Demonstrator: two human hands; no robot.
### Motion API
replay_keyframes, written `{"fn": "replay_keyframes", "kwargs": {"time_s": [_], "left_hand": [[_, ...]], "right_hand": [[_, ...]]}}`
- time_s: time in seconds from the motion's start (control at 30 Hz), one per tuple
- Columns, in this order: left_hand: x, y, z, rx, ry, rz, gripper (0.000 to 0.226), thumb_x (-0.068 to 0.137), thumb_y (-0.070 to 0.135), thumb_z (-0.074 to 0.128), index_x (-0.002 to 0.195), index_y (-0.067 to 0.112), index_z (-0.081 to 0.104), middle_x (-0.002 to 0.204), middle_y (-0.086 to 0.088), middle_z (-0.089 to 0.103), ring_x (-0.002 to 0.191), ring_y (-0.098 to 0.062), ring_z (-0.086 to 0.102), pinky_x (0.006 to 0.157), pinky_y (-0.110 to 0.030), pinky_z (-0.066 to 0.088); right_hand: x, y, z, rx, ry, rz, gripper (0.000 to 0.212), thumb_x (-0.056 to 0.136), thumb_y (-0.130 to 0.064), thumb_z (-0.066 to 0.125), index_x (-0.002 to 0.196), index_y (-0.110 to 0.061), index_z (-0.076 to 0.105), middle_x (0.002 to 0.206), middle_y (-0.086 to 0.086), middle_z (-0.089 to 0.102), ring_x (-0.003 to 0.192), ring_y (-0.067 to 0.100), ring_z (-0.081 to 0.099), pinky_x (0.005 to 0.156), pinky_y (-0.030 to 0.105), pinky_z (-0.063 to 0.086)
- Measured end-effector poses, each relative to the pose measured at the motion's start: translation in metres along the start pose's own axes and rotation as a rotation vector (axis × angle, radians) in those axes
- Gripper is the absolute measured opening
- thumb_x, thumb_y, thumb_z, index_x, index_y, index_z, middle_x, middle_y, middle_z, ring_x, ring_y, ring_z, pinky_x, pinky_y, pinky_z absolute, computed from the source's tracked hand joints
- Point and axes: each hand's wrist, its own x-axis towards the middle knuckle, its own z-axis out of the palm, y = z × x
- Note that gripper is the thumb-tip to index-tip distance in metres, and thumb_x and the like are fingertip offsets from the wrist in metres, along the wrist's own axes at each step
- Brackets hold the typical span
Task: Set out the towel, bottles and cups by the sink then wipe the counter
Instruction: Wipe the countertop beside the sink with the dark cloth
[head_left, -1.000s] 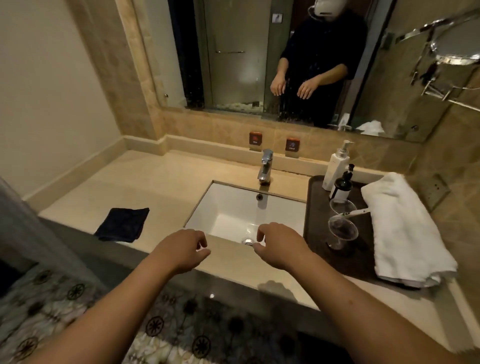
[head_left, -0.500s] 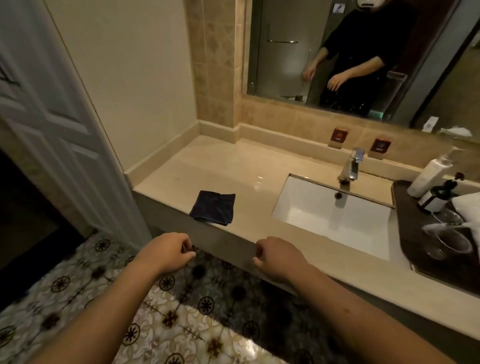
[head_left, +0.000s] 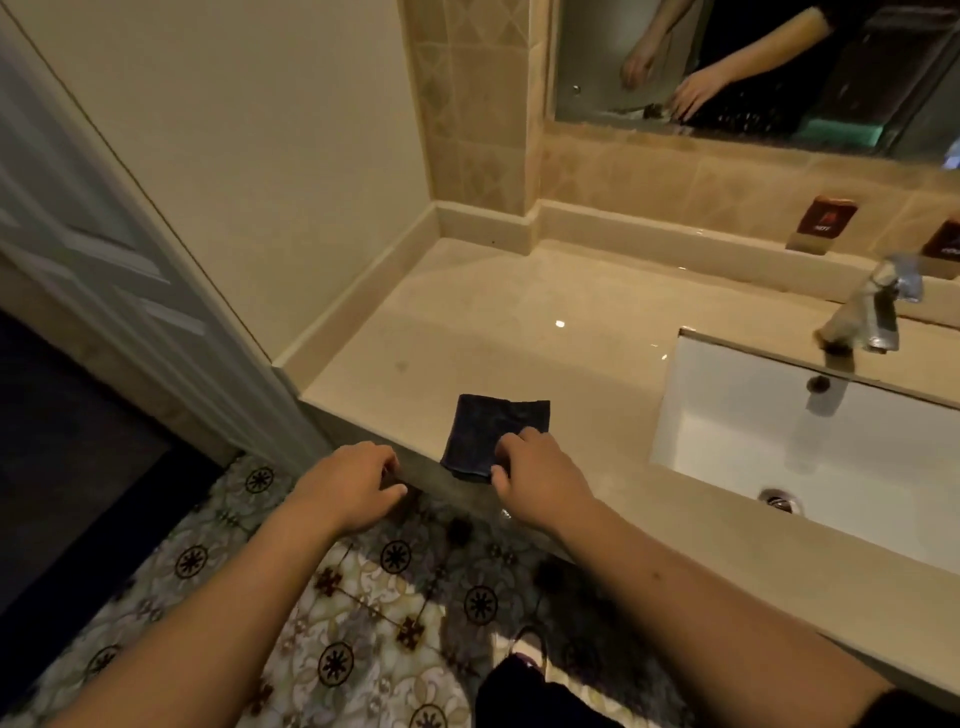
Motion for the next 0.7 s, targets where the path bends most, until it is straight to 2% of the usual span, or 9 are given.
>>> {"fn": "replay_keyframes", "kwargs": {"time_s": [0.07, 0.17, 0.27, 0.4, 0.5, 0.6, 0.7], "left_hand": [[0.028, -0.007, -0.005, 0.012, -0.012, 0.018, 0.041, 0.089, 0.05, 0.063, 0.122, 0.026, 0.06, 0.118, 0.004, 0.063, 0.108, -0.017, 0.059, 0.086, -0.033, 0.051], [0.067, -0.015, -0.011, 0.047, -0.038, 0.053, 0.049, 0.091, 0.049, 0.061, 0.132, 0.025, 0.051, 0.127, 0.001, 0.055, 0.117, -0.02, 0.052, 0.092, -0.037, 0.05], [0.105, -0.021, -0.014, 0.08, -0.039, 0.096, 0.061, 0.09, 0.049, 0.061, 0.141, 0.023, 0.042, 0.137, -0.003, 0.049, 0.123, -0.025, 0.047, 0.096, -0.043, 0.047], [0.149, -0.028, -0.009, 0.08, -0.057, 0.148, 0.08, 0.084, 0.059, 0.063, 0.15, 0.024, 0.033, 0.152, -0.003, 0.036, 0.137, -0.025, 0.036, 0.104, -0.043, 0.043], [0.183, -0.034, -0.005, 0.092, -0.023, 0.224, 0.098, 0.077, 0.07, 0.062, 0.155, 0.023, 0.025, 0.163, -0.006, 0.022, 0.148, -0.027, 0.022, 0.115, -0.046, 0.032], [0.215, -0.037, 0.004, 0.096, 0.005, 0.28, 0.111, 0.072, 0.084, 0.05, 0.158, 0.025, 0.012, 0.167, -0.003, 0.007, 0.153, -0.026, 0.005, 0.121, -0.051, 0.02], [0.246, -0.039, 0.013, 0.133, 0.028, 0.342, 0.119, 0.067, 0.096, 0.033, 0.158, 0.025, 0.004, 0.168, -0.001, -0.003, 0.153, -0.024, -0.011, 0.122, -0.055, 0.009]], "right_hand": [[0.034, -0.003, 0.012, -0.004, 0.005, 0.001, 0.043, 0.098, -0.036, 0.048, 0.134, -0.013, 0.051, 0.134, 0.011, 0.05, 0.123, 0.03, 0.045, 0.096, 0.044, 0.047], [0.075, -0.007, 0.027, -0.045, 0.02, -0.026, 0.057, 0.101, -0.041, 0.041, 0.149, -0.011, 0.037, 0.157, 0.014, 0.031, 0.143, 0.034, 0.025, 0.114, 0.048, 0.029], [0.101, -0.007, 0.043, -0.054, 0.03, 0.002, 0.065, 0.102, -0.048, 0.031, 0.156, -0.013, 0.021, 0.165, 0.013, 0.013, 0.151, 0.035, 0.006, 0.119, 0.053, 0.016], [0.107, -0.001, 0.071, -0.017, 0.029, 0.085, 0.071, 0.101, -0.056, 0.015, 0.16, -0.017, 0.009, 0.168, 0.007, 0.0, 0.152, 0.031, -0.004, 0.122, 0.051, -0.001], [0.104, 0.001, 0.085, -0.121, 0.04, 0.101, 0.072, 0.1, -0.056, 0.02, 0.159, -0.014, 0.018, 0.166, 0.011, 0.009, 0.153, 0.032, 0.004, 0.121, 0.051, -0.005], [0.104, -0.001, 0.088, -0.114, 0.066, 0.178, 0.067, 0.101, -0.057, 0.027, 0.155, -0.018, 0.031, 0.161, 0.014, 0.029, 0.151, 0.033, 0.016, 0.12, 0.051, 0.003], [0.102, -0.007, 0.094, -0.128, 0.081, 0.247, 0.064, 0.101, -0.06, 0.03, 0.155, -0.024, 0.031, 0.16, 0.009, 0.033, 0.151, 0.029, 0.018, 0.119, 0.052, 0.011]]}}
